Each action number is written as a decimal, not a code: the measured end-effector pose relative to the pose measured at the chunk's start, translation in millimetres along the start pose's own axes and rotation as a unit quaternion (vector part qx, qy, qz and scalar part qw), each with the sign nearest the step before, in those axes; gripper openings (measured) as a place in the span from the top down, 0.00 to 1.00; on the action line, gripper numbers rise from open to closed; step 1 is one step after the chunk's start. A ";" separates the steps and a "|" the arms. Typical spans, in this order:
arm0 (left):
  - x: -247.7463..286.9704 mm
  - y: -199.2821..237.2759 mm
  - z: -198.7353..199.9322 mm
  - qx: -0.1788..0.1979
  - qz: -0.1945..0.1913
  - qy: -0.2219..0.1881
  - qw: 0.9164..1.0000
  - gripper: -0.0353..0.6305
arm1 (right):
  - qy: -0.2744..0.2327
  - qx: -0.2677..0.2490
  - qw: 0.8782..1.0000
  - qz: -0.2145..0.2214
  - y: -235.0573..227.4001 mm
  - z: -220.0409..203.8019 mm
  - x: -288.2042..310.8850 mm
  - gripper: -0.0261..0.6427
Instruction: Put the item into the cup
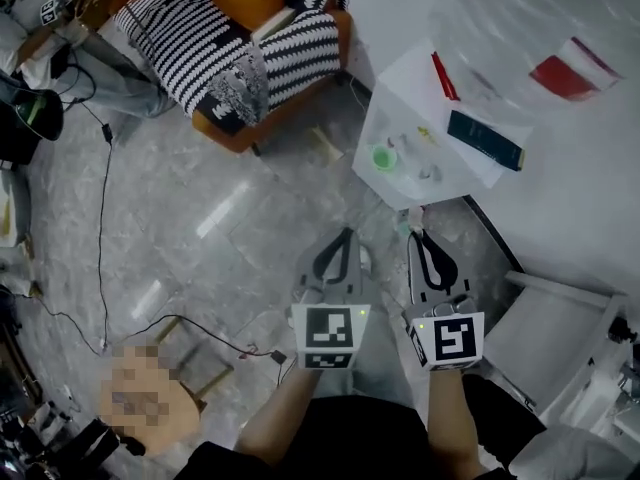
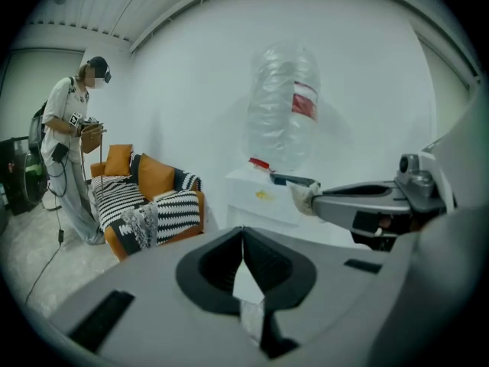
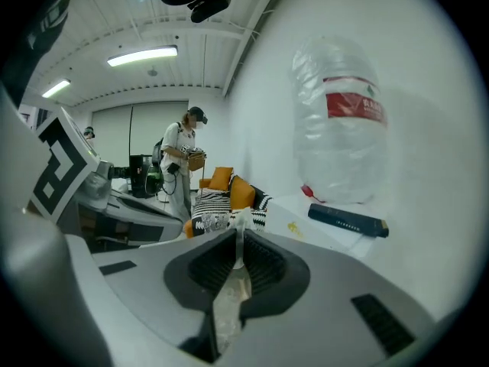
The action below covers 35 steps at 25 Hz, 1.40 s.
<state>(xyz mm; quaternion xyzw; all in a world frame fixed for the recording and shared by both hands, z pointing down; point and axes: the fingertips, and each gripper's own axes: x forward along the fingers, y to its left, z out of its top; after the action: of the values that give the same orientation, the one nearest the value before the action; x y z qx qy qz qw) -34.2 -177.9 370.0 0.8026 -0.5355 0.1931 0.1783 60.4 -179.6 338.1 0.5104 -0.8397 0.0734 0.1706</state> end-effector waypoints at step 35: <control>187.3 36.6 -161.0 -0.039 0.022 0.112 0.993 0.93 | 0.050 0.061 0.997 -0.011 -71.3 -213.8 232.9 0.91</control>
<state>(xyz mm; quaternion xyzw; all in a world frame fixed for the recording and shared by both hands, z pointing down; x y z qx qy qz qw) -21.5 -259.9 605.6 0.7561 -0.5369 0.2648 0.2645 70.4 -343.2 617.7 0.5248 -0.8184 0.1480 0.1815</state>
